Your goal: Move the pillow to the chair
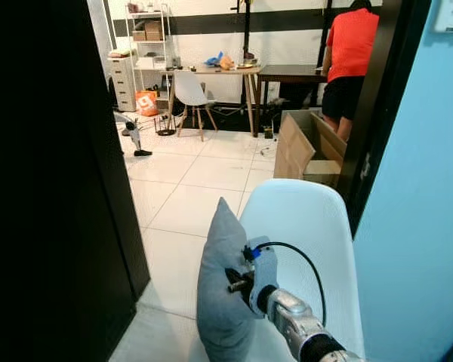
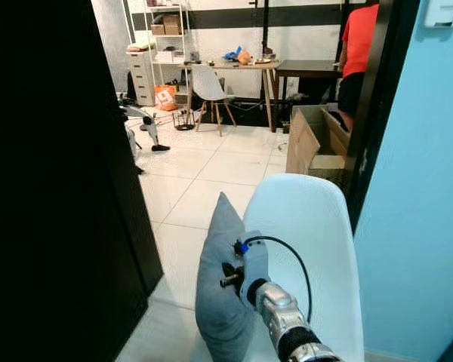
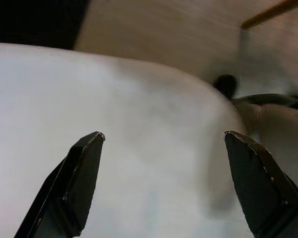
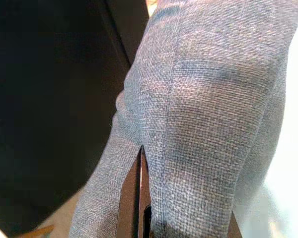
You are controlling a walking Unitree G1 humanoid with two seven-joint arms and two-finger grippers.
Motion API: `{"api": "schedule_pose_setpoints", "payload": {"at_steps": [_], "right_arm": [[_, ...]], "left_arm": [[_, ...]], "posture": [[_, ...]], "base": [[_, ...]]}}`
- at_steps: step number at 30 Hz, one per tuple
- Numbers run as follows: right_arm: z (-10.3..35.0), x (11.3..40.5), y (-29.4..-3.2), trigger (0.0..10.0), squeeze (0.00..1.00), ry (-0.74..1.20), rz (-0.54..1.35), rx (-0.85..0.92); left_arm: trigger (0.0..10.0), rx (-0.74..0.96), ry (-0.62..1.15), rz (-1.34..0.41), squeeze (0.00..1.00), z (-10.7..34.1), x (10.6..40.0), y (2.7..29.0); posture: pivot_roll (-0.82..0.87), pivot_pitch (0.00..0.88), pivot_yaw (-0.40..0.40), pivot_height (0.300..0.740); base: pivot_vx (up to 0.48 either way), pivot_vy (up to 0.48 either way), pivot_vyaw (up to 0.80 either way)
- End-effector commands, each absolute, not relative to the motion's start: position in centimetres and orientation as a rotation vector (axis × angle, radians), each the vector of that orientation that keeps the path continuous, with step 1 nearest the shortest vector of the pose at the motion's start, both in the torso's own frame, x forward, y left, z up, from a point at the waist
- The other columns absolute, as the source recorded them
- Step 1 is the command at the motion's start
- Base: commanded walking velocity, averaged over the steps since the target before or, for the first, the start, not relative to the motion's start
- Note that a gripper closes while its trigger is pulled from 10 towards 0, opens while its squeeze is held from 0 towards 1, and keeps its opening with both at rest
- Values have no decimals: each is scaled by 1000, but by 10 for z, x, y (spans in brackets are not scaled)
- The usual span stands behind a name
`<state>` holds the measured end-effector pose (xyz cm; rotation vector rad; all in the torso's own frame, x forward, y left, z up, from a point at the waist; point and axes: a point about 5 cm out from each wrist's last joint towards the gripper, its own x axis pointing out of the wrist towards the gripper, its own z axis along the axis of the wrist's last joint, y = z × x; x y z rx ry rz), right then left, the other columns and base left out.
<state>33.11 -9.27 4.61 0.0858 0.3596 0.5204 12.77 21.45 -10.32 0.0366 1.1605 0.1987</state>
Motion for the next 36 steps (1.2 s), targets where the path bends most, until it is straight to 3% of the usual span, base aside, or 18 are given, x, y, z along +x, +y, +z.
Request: {"api": "schedule_pose_setpoints", "payload": {"at_steps": [1, 21, 32, 36], "right_arm": [[36, 326, -100, 10000, 0, 413, 493, 90], [33, 324, -99, 10000, 0, 427, 494, 81], [30, 321, -96, 10000, 0, 445, 515, 73], [25, 316, -92, 10000, 0, 466, 544, 63]], "left_arm": [[10000, 37, 1166, 192, 0, -103, 127, 214], [10000, 31, 1174, 185, 0, -105, 124, 212], [10000, 33, 1192, 190, 0, -105, 124, 210], [10000, 25, 1196, 183, 0, -106, 123, 208]], "posture": [[-73, 22, 5, 740], [-73, 30, 4, 740], [-76, 30, 3, 740], [-76, 32, 2, 740]], "base": [[0, -431, 0], [0, -437, 0], [0, 0, 0], [-421, 0, 0]]}}
